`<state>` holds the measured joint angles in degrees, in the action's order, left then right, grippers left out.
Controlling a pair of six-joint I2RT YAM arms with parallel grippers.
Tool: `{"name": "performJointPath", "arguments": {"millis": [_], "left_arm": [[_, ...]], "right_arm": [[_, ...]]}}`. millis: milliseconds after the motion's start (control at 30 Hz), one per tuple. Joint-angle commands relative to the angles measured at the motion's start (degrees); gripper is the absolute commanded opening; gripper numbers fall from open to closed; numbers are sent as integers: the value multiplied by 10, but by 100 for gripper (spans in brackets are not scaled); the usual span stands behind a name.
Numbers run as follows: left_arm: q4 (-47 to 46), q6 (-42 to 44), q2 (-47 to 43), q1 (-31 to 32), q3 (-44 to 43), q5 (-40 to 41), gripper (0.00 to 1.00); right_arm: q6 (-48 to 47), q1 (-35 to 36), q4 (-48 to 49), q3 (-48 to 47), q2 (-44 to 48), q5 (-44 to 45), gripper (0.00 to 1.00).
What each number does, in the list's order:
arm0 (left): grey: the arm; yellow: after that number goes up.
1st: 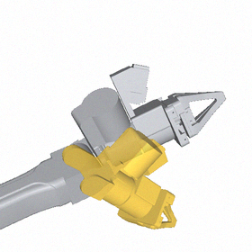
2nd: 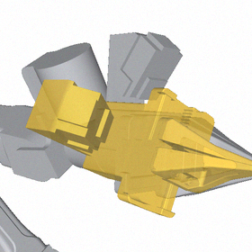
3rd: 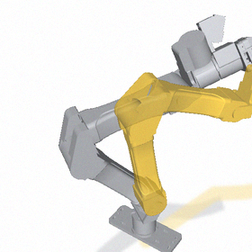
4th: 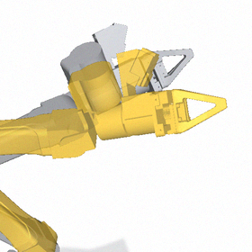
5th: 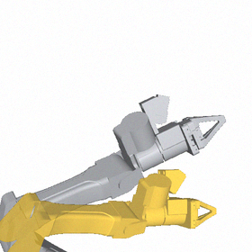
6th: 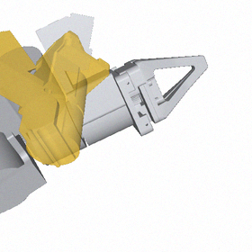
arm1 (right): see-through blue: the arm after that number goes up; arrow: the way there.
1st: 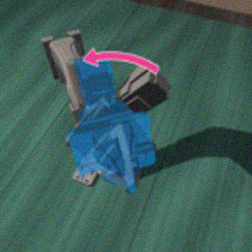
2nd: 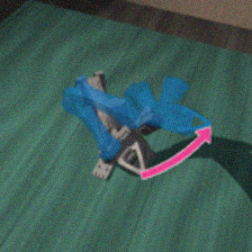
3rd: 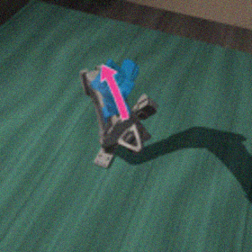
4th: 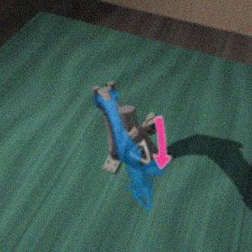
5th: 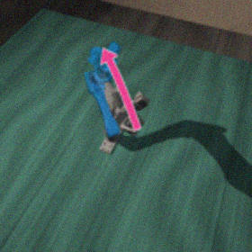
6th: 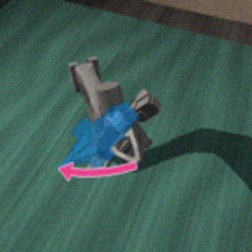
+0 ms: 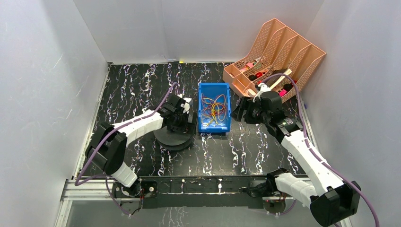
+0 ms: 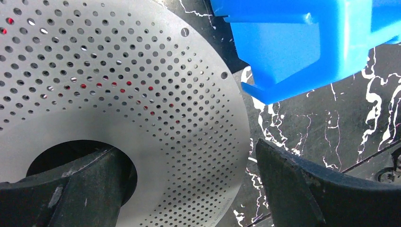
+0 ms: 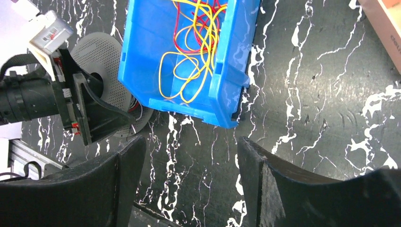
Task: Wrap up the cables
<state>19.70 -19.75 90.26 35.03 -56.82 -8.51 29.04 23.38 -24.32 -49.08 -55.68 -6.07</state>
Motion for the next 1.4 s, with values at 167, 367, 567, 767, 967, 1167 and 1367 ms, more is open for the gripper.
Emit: {"name": "performJointPath", "arguments": {"millis": [167, 367, 567, 767, 967, 1167, 1367], "left_arm": [[24, 8, -53, 2, -17, 40, 98], [39, 23, -101, 2, -32, 29, 98], [72, 49, -160, 2, -59, 38, 98], [84, 71, -225, 2, -66, 87, 98], [53, 106, -297, 2, -18, 118, 98], [32, 125, -306, 2, 39, 158, 98], [34, 116, -295, 2, 54, 154, 98]], "right_arm": [[-38, 3, 8, -71, -34, -4, 75], [-81, 3, 28, -114, -90, -20, 72], [-137, 8, 47, -178, -179, -53, 68], [-195, 16, 87, -225, -268, -66, 67], [-281, 25, 128, -261, -341, -105, 65], [-407, 27, 172, -271, -395, -190, 56], [-510, 31, 156, -308, -445, -209, 57]]}}
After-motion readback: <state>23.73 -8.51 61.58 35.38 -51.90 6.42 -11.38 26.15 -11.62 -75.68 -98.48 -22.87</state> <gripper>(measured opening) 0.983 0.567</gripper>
